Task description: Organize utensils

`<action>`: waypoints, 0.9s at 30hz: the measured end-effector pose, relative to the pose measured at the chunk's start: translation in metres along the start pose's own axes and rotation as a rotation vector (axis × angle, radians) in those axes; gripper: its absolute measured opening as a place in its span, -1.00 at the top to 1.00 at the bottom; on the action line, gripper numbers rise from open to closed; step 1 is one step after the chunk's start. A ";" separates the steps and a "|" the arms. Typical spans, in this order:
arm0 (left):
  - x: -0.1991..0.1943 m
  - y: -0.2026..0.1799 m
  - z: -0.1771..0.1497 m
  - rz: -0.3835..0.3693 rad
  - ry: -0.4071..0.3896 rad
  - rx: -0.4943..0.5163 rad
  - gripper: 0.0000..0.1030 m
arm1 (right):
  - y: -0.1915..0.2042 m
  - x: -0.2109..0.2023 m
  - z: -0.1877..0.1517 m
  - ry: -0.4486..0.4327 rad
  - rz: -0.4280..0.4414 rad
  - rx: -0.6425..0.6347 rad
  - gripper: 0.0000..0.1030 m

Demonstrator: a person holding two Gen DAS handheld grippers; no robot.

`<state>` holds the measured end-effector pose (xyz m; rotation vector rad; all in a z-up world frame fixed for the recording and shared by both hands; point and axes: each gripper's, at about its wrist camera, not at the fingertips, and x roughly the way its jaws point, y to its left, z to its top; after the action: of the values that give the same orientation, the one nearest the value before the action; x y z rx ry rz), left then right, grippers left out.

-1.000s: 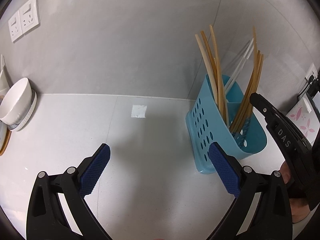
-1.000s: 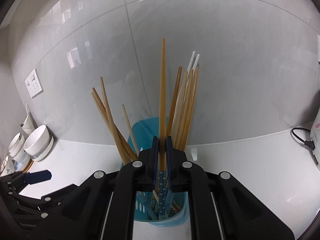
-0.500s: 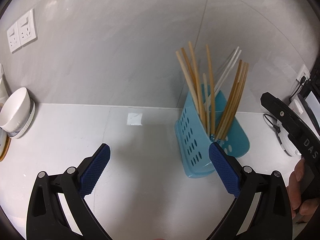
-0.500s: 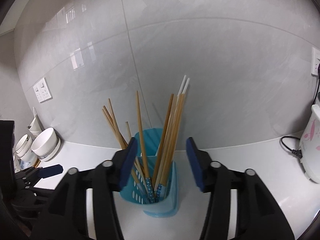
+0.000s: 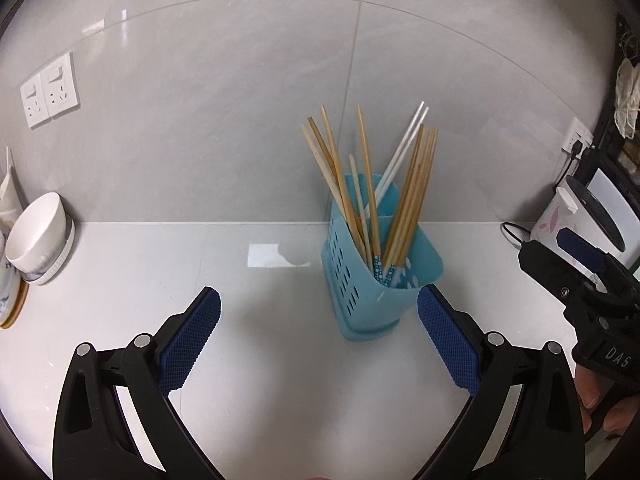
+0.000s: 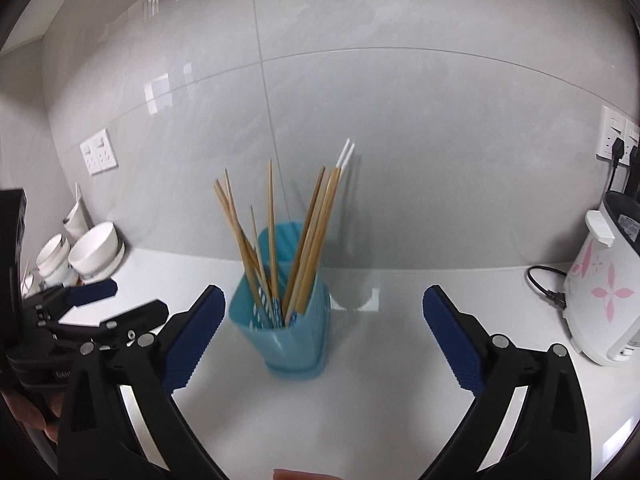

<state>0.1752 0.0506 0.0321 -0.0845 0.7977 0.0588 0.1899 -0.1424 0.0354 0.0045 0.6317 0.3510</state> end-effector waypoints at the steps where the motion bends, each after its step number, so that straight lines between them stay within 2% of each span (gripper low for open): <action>1: -0.002 -0.002 -0.002 0.001 0.001 0.003 -0.88 | 0.000 -0.002 -0.002 0.011 -0.002 -0.001 -0.85; 13: -0.009 -0.008 -0.023 0.002 0.050 0.000 -0.88 | -0.011 -0.012 -0.023 0.140 -0.032 0.031 -0.85; 27: -0.005 -0.012 -0.022 0.007 0.051 0.017 -0.88 | -0.016 -0.008 -0.024 0.163 -0.026 0.052 -0.85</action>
<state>0.1566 0.0367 0.0213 -0.0674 0.8497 0.0566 0.1750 -0.1626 0.0192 0.0175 0.8016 0.3114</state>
